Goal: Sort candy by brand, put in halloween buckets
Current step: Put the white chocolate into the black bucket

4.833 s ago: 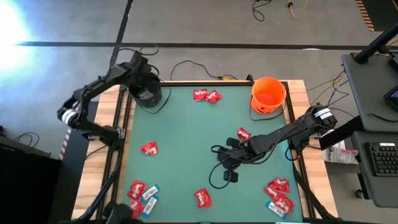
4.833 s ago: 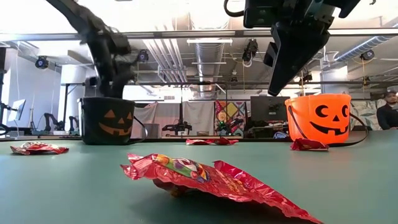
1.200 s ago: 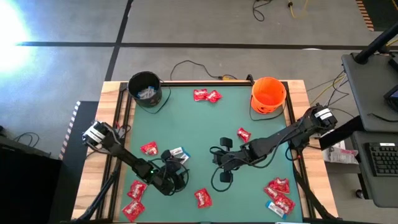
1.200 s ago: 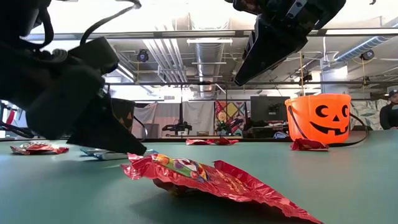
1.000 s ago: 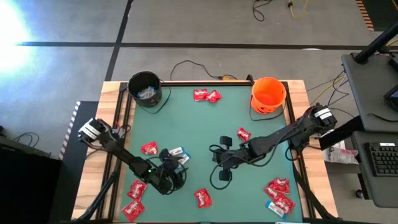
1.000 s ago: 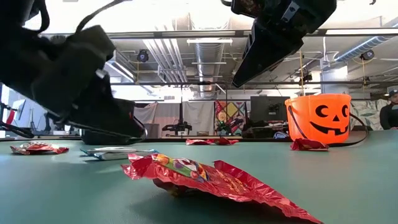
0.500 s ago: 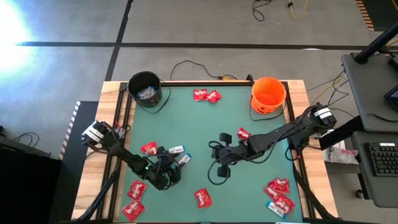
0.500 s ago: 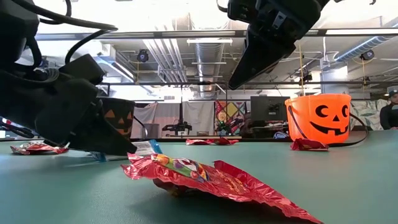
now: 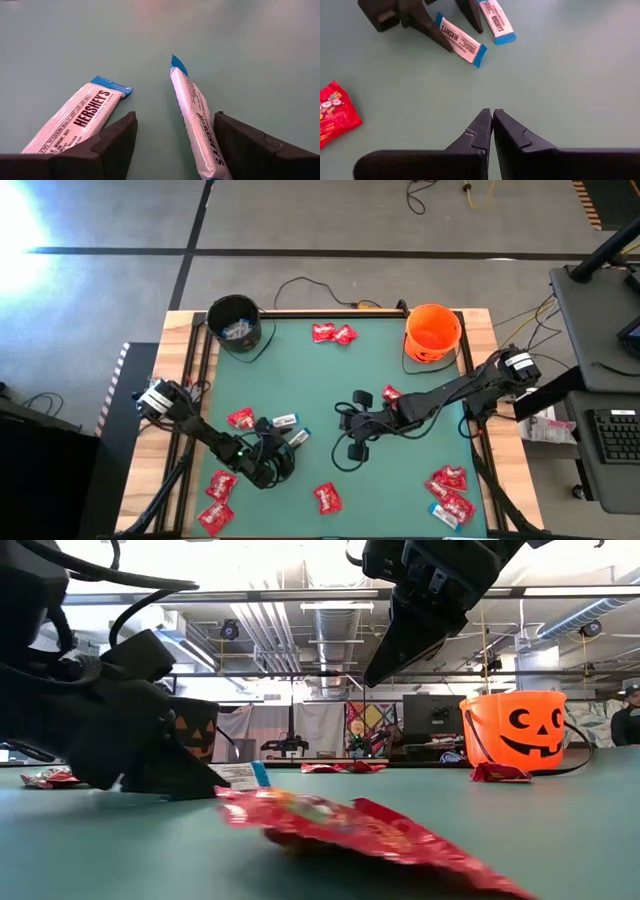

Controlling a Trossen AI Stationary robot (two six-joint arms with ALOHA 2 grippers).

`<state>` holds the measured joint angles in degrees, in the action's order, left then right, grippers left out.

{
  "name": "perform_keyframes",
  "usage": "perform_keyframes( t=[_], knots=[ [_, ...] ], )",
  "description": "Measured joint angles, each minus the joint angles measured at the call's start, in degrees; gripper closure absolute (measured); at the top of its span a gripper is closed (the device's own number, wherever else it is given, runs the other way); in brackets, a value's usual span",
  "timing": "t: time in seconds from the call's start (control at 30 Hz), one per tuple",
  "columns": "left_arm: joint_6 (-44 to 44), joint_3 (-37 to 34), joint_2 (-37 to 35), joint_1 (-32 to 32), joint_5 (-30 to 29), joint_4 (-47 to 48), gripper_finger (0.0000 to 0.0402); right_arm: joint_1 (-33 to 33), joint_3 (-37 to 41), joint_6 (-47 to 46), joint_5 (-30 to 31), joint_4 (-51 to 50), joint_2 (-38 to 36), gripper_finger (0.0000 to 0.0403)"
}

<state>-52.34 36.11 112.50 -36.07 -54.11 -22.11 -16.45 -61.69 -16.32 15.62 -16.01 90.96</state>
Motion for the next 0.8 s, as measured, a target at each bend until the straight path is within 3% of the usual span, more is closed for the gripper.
perform_keyframes(
  t=[0.2, 0.43, 0.6, 0.8],
  knots=[
    [0.0, 2.3, 2.8, 0.1, -1.1, 0.0, 0.02, 0.0, 0.0, 0.0, -0.1, 0.0, 0.0, 0.039],
    [0.5, 0.1, -1.7, 0.2, 1.3, 0.4, 0.0308, 0.0, 0.0, 0.0, -0.1, -0.1, 0.0, 0.039],
    [0.8, -2.6, -5.9, 0.2, 3.7, 1.1, 0.031, 0.0, 0.0, -0.2, -0.1, 0.0, 0.0, 0.039],
    [5.2, -4.9, -13.4, 0.5, 2.7, 2.0, 0.031, 0.0, 0.0, -0.2, -0.1, -0.1, 0.0, 0.039]
  ],
)
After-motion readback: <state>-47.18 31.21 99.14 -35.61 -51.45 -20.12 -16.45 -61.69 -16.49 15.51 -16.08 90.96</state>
